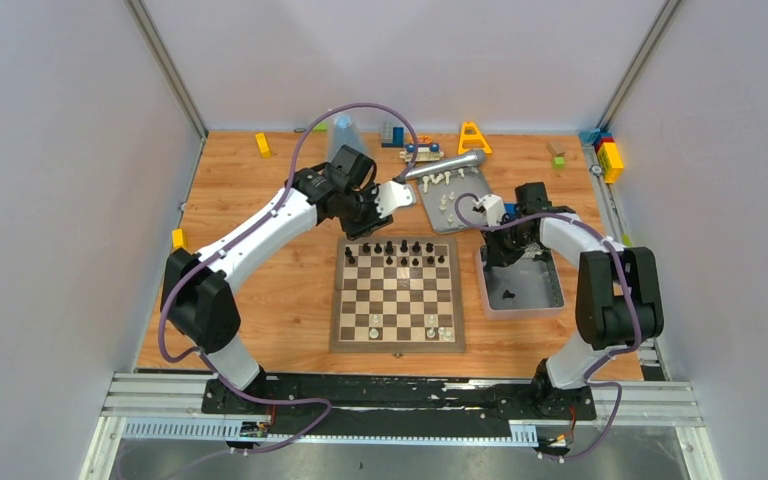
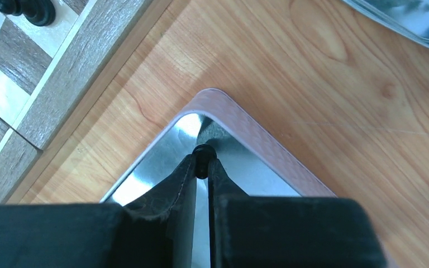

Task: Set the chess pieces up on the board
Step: Pick up the chess piece from the storage box.

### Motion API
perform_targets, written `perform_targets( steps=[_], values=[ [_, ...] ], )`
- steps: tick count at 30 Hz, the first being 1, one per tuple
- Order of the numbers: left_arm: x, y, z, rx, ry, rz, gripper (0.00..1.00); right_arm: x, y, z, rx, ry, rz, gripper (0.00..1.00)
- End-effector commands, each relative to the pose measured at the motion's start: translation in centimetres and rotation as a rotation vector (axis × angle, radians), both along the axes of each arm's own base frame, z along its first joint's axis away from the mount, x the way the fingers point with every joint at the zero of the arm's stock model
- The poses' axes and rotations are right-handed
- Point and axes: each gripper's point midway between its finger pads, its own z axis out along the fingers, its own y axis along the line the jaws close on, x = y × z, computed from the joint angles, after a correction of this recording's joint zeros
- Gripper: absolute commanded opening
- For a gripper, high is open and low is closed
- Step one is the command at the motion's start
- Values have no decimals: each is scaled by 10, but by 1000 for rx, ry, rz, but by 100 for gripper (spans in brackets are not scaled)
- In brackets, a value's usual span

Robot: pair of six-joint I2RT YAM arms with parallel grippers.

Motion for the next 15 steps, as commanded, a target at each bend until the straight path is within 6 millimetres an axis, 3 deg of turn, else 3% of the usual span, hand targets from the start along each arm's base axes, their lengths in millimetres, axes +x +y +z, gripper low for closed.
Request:
perform_targets(
  steps=[1, 9, 15],
  values=[
    [1, 4, 22, -76, -36, 29, 46, 10, -7, 34, -50, -112, 9, 0],
    [6, 23, 37, -163, -43, 102, 47, -1, 6, 84, 23, -138, 25, 0],
    [13, 56, 47, -238, -46, 229, 48, -5, 54, 124, 76, -187, 136, 0]
  ],
)
